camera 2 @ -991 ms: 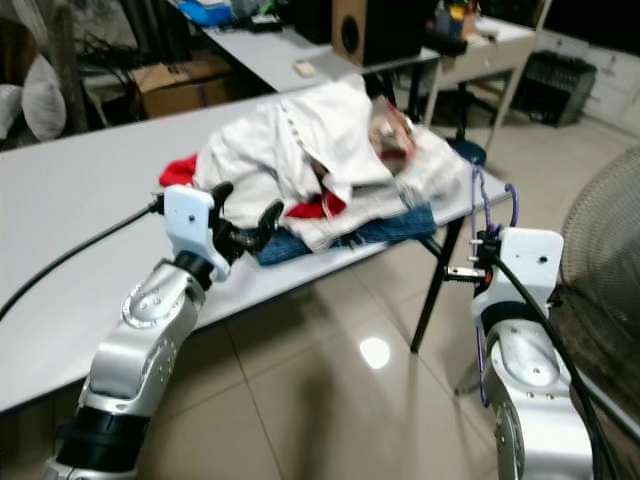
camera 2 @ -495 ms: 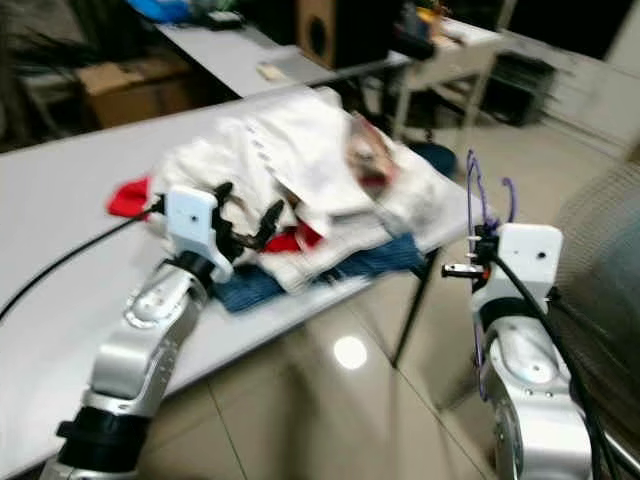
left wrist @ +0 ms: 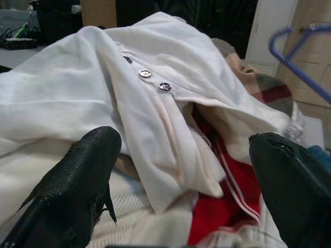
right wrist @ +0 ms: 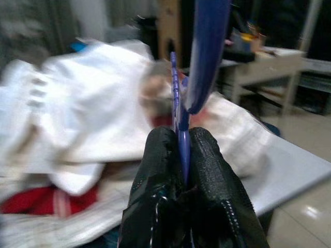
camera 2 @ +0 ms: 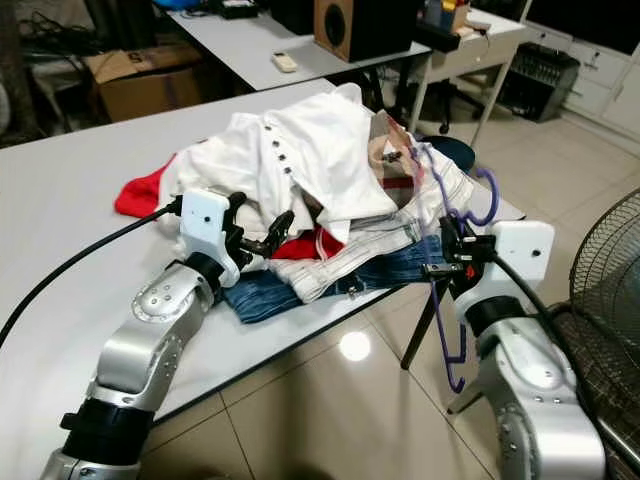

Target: Hang hanger

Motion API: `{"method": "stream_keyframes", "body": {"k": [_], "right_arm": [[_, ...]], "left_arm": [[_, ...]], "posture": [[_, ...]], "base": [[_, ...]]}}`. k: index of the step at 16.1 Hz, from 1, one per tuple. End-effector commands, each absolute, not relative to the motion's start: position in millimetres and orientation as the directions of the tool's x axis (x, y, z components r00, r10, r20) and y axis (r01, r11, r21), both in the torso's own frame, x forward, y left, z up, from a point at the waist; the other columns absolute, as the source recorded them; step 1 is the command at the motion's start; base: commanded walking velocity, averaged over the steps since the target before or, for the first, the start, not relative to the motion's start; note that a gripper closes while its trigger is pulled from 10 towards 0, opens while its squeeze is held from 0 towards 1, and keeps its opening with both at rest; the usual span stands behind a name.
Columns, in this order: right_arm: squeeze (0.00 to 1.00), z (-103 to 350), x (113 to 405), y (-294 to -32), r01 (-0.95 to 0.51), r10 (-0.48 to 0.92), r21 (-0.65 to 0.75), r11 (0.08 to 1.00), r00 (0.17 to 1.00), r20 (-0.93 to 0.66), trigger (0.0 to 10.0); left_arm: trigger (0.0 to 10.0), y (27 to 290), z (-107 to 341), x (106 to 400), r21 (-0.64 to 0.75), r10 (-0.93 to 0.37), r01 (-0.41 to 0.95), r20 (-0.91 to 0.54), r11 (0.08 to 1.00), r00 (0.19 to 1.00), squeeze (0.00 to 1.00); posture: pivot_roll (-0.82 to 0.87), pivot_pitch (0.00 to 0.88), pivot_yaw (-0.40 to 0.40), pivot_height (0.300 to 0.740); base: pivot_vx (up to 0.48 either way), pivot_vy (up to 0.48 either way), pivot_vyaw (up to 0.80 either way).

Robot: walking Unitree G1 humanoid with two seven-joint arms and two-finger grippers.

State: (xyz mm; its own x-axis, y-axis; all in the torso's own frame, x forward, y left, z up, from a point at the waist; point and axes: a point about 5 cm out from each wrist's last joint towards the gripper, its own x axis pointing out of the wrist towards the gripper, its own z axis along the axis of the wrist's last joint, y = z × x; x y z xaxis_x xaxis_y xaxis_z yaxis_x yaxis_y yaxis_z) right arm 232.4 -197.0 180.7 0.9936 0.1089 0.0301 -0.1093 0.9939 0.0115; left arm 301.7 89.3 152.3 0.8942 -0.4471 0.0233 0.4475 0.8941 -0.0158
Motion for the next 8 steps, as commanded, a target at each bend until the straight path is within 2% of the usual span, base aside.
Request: {"method": "stream_keyframes", "body": {"k": [1,3,4,5,6,7,8], "right_arm": [[0.0,193,232,-195,-0.197,0.197,-0.01,0.98,0.978,0.066,10.0],[0.0,196,227,-186,-0.34,0.344,-0.099,0.935,0.938,0.036,10.0],[0.0,193,222,-179,-0.407,0.411,-0.171,0.897,0.911,-0.009,10.0],[0.0,187,217,-173,-0.469,0.467,-0.268,0.841,0.881,-0.075,10.0],[0.0,178,212,-171,-0.512,0.495,-0.367,0.777,0.856,-0.147,10.0],[0.0,177,212,-172,-0.501,0.484,-0.389,0.773,0.862,-0.147,10.0],[0.0,177,213,-173,-0.493,0.478,-0.404,0.771,0.866,-0.145,10.0]], "left_arm": [[10.0,85,148,302,0.0,-0.491,0.491,-0.005,0.871,0.871,0.0],[10.0,78,146,302,0.021,-0.529,0.53,-0.028,0.848,0.848,0.0],[8.5,76,144,303,0.021,-0.536,0.537,-0.035,0.843,0.843,0.0],[5.0,73,144,304,0.018,-0.54,0.541,-0.039,0.841,0.841,0.0],[3.8,70,143,306,0.021,-0.544,0.545,-0.04,0.838,0.838,0.0],[3.2,68,143,307,0.02,-0.546,0.547,-0.041,0.837,0.837,0.0],[3.2,67,142,307,0.02,-0.547,0.548,-0.041,0.836,0.836,0.0]], "posture": [[-0.14,0.007,0.01,0.74],[-0.14,0.009,0.013,0.74],[-0.14,0.008,0.014,0.74],[-0.14,0.008,0.014,0.74],[-0.14,0.007,0.013,0.74],[-0.14,0.007,0.013,0.74],[-0.14,0.007,0.013,0.74]], "base": [[0.0,0.0,0.0],[0.0,0.0,0.0],[0.0,0.0,0.0],[0.0,0.0,0.0],[0.0,0.0,0.0],[0.0,0.0,0.0],[0.0,0.0,0.0]]}}
